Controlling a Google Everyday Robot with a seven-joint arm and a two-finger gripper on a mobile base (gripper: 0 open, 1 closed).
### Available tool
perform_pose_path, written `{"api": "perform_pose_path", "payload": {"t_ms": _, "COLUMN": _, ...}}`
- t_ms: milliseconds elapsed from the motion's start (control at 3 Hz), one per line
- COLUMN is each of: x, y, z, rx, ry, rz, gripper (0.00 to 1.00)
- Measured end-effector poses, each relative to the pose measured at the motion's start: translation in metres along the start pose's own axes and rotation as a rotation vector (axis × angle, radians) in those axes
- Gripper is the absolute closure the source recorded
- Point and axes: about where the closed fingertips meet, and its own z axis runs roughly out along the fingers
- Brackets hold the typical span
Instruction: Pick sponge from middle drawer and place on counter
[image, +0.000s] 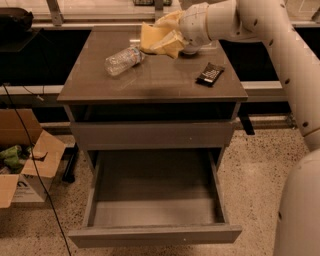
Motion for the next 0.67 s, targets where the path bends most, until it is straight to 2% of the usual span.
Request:
{"api": "perform_pose_path", "payload": {"t_ms": 333, "x": 0.063, "y": -0.008, "z": 0.004, "rx": 0.03, "ry": 0.031, "rz": 0.116, "gripper": 0.73}}
{"api": "perform_pose_path", "payload": {"t_ms": 667, "x": 0.093, "y": -0.007, "z": 0.003, "rx": 0.041, "ry": 0.048, "rz": 0.182, "gripper": 0.5}}
